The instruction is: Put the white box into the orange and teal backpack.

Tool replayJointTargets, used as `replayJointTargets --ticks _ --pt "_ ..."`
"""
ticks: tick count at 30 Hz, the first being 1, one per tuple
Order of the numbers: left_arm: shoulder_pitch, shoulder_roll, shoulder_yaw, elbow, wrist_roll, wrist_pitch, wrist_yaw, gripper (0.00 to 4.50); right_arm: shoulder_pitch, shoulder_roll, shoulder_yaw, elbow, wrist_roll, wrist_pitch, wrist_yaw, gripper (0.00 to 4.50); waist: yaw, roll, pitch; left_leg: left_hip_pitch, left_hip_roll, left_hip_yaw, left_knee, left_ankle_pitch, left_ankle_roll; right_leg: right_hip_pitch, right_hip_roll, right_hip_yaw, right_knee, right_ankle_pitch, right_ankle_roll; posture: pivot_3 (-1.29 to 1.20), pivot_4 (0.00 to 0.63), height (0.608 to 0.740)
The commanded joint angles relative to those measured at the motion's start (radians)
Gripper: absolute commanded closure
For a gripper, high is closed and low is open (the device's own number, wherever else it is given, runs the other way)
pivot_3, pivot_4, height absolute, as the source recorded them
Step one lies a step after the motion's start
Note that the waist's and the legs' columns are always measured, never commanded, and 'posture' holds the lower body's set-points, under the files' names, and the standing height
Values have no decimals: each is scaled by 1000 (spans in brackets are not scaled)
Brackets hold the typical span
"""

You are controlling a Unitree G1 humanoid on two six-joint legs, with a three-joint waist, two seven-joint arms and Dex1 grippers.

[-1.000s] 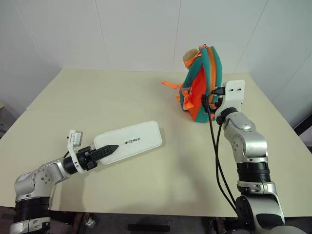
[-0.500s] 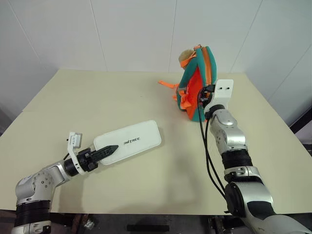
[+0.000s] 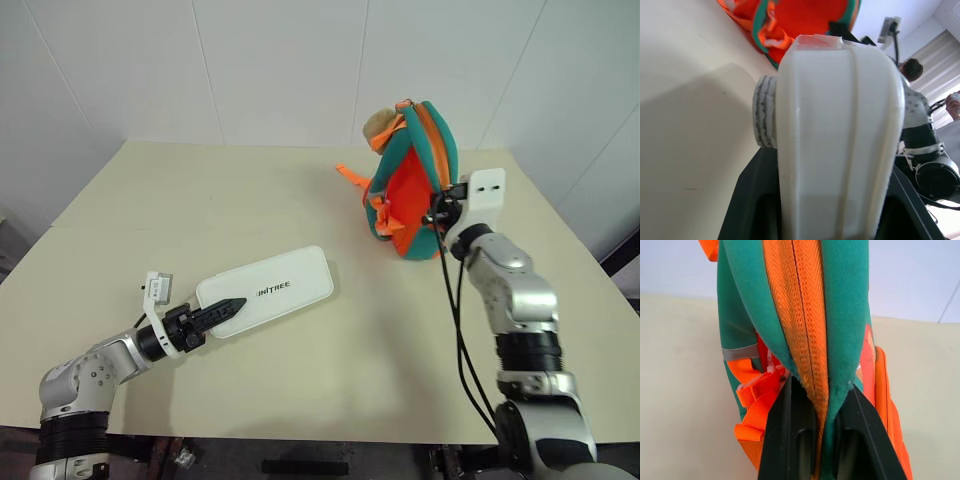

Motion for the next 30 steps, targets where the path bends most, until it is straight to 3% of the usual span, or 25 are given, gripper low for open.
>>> replayJointTargets --ticks 1,10,15,20,27,30 --pt "-27 1 -11 13 -6 -33 -32 3186 31 -83 -54 -198 65 145 44 4492 1 0 0 0 0 0 0 0 0 0 0 0 0 0 0 0 150 740" --pt "-123 -11 -94 164 41 -83 -94 3186 221 -229 -250 -531 141 454 12 4492 22 0 0 0 -1 0 1 -1 3 0 0 0 0 0 0 0 150 740" --pt "-210 -18 -143 291 93 -129 -150 3186 391 -219 -382 -729 186 598 -1 4492 44 0 0 -1 -2 0 1 -1 3 1 -1 0 -1 0 0 0 150 740" --pt "-278 -30 -172 368 132 -154 -194 3186 511 -215 -431 -769 194 582 23 4492 53 0 0 0 -2 0 3 -1 4 2 -1 0 -1 0 1 0 150 740" --pt "-286 -21 -166 382 148 -166 -217 3186 590 -222 -390 -689 191 454 85 2225 48 -1 -1 0 -3 0 4 -1 5 3 -1 1 0 1 2 0 150 740" --pt "-272 -3 -151 377 150 -167 -221 3186 640 -226 -434 -730 195 458 83 1244 49 -1 -1 0 -2 -1 4 0 6 3 0 0 1 1 2 0 150 740"
